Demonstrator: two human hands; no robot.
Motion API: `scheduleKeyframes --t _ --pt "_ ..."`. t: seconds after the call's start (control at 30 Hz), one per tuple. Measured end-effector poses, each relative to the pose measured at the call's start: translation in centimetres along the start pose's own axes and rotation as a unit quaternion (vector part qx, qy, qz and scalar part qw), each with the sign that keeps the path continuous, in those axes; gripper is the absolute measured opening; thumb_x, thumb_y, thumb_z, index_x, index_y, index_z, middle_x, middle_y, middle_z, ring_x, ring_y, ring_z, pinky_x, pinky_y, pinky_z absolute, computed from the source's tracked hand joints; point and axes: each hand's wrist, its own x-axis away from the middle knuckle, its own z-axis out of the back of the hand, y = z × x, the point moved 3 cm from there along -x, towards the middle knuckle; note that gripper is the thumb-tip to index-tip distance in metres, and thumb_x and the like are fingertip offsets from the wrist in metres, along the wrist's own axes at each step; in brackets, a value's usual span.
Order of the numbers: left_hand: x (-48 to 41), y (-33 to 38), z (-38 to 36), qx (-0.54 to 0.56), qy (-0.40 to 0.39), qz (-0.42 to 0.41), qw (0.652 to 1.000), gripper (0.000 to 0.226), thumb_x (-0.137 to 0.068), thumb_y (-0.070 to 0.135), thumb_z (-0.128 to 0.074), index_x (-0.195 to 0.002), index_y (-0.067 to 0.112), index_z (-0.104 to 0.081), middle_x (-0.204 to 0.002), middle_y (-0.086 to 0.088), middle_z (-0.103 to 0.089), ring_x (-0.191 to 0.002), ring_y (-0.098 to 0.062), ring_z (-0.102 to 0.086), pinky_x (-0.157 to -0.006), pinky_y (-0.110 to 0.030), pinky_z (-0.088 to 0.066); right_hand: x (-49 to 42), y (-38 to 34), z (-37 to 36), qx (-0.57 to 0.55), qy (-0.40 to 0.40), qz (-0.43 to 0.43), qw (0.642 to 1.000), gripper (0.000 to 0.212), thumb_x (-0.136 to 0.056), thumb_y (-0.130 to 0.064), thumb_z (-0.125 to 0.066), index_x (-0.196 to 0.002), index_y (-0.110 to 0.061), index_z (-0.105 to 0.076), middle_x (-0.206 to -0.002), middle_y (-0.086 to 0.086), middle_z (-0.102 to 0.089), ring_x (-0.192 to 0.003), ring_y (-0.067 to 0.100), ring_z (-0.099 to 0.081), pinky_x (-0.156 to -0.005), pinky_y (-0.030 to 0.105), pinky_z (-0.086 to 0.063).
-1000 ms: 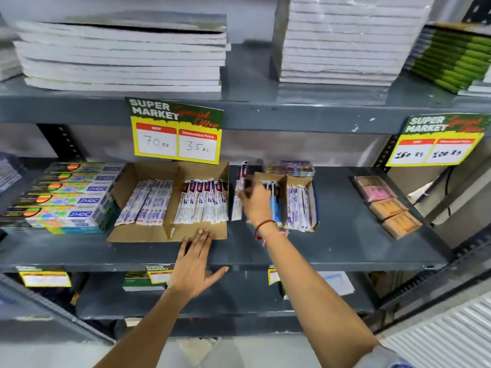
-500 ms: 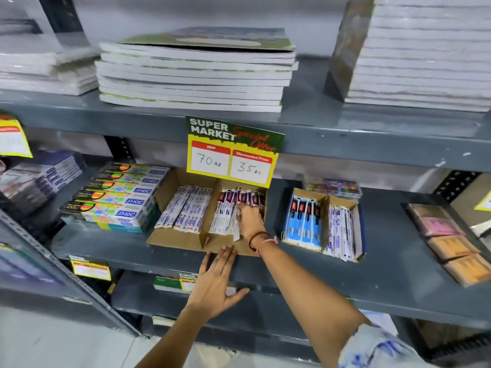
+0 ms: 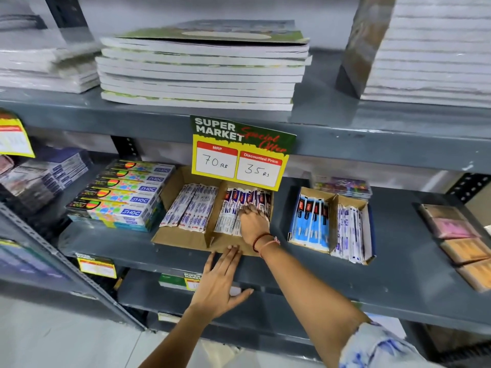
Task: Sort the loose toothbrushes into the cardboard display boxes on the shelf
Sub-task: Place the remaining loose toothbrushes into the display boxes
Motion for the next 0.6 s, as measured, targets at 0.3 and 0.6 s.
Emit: scheduleKeyframes --t 0.3,0.6 --pt "0.0 0.2 0.2 -0.003 0.000 0.003 1.000 0.084 -0.085 0.069 -0.035 -0.139 0.006 -0.037 -0.143 -0.010 -0.042 -0.134 -0.022 -0.032 -0.106 -0.046 -0.017 0.5 0.8 -0.2 -0.076 0.032 -0.032 0.996 0.048 -0.102 -0.025 -0.030 -0.144 -0.002 -0.029 -0.155 0.017 -0.026 -0.147 0.028 -0.018 -0.122 0.042 -0.012" --pt "0.0 0.3 0.5 0.000 0.002 0.002 1.000 0.083 -0.085 0.069 -0.033 -0.137 0.005 -0.041 -0.141 -0.011 -0.043 -0.134 -0.022 -0.032 -0.106 -0.046 -0.017 0.8 1.0 -0.6 -0.107 0.005 -0.062 0.992 0.062 -0.101 -0.040 -0.029 -0.144 0.004 -0.025 -0.154 0.023 -0.026 -0.146 0.033 -0.018 -0.123 0.043 -0.013"
